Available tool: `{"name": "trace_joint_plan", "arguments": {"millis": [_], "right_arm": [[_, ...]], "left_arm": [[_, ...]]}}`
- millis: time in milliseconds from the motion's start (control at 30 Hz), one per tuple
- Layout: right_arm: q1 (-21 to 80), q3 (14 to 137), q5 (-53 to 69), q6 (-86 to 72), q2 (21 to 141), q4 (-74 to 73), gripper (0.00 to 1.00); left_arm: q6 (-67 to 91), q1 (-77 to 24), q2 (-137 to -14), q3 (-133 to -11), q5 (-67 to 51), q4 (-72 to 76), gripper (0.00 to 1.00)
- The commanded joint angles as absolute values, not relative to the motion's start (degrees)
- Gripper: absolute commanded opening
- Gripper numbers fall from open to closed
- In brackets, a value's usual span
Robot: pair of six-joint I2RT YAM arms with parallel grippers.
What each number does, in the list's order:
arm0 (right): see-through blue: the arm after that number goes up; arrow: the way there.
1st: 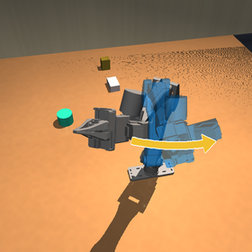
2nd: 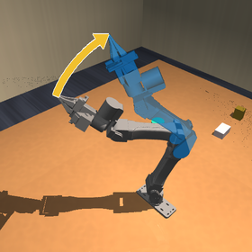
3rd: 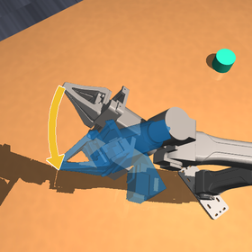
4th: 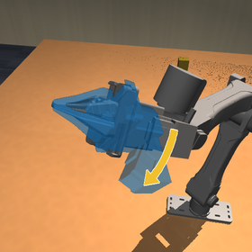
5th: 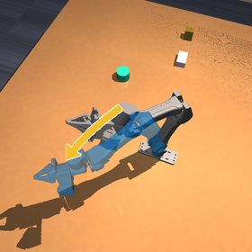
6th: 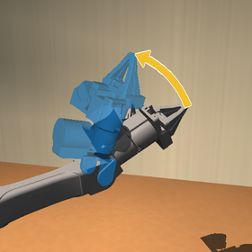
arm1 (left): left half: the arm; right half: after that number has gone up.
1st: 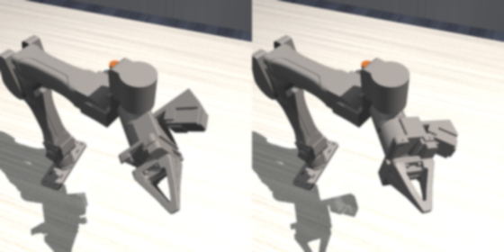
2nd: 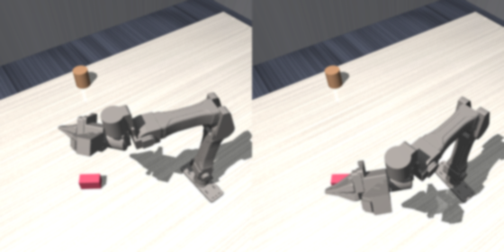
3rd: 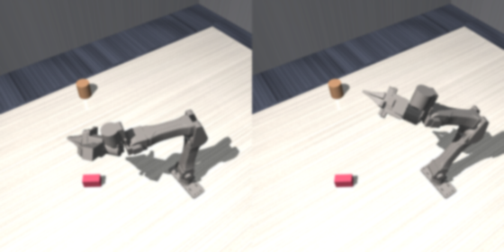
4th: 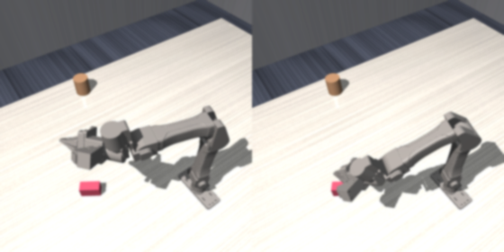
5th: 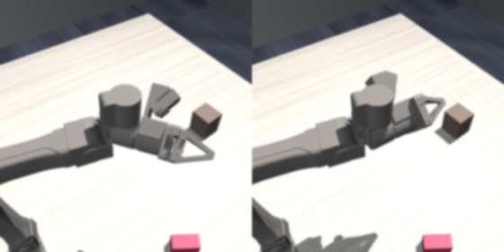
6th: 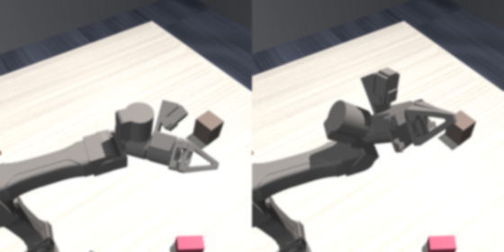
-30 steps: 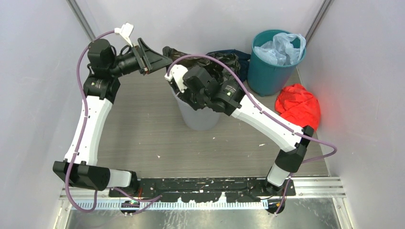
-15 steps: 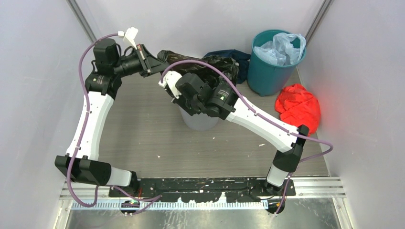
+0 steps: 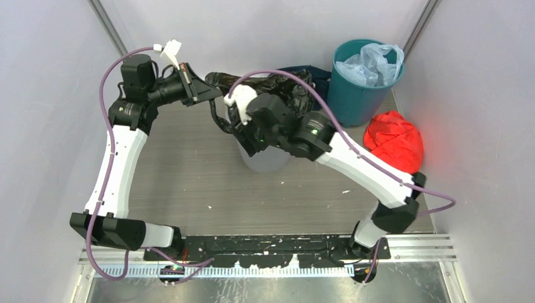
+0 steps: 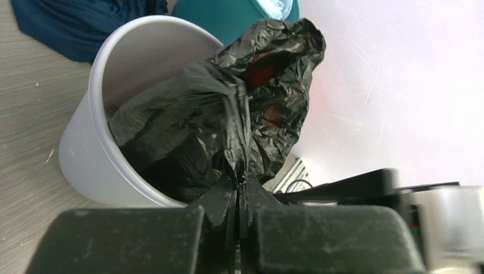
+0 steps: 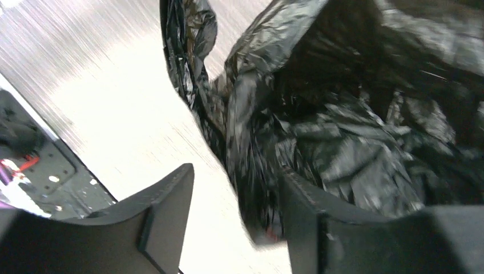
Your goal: Put the trash bags into the trash bin
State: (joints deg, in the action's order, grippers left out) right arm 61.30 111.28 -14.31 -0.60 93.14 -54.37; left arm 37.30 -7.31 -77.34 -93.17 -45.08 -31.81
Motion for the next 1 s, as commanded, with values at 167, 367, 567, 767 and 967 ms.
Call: {"name": "trace_joint_plan", "arguments": {"millis": [167, 367, 567, 767, 967], "right_arm": [[60.3, 104.4, -26.6, -8.1, 69.9, -41.5, 0.73], [48.9, 101.3, -31.4, -11.4, 67.8, -41.6, 0.71], [38.9, 100.8, -21.7, -15.0, 71.4, -40.6, 0.71], [32.5, 100.7, -13.5, -15.6, 75.5, -38.1, 0.71], [23.5, 97.4, -4.7, -17.1, 75.7, -33.7, 0.71]], "left_arm": [[34.7, -6.7, -73.8, -91.2, -43.8, -33.3, 0.00], [33.2, -6.2, -70.8, -89.7, -43.2, -35.5, 0.00], [29.8, -4.5, -67.8, -89.6, -41.7, -40.6, 0.00], [27.6, -2.6, -66.2, -87.2, -41.3, -42.7, 0.00], [26.0, -0.7, -66.3, -84.8, -41.7, -42.9, 0.00]]}}
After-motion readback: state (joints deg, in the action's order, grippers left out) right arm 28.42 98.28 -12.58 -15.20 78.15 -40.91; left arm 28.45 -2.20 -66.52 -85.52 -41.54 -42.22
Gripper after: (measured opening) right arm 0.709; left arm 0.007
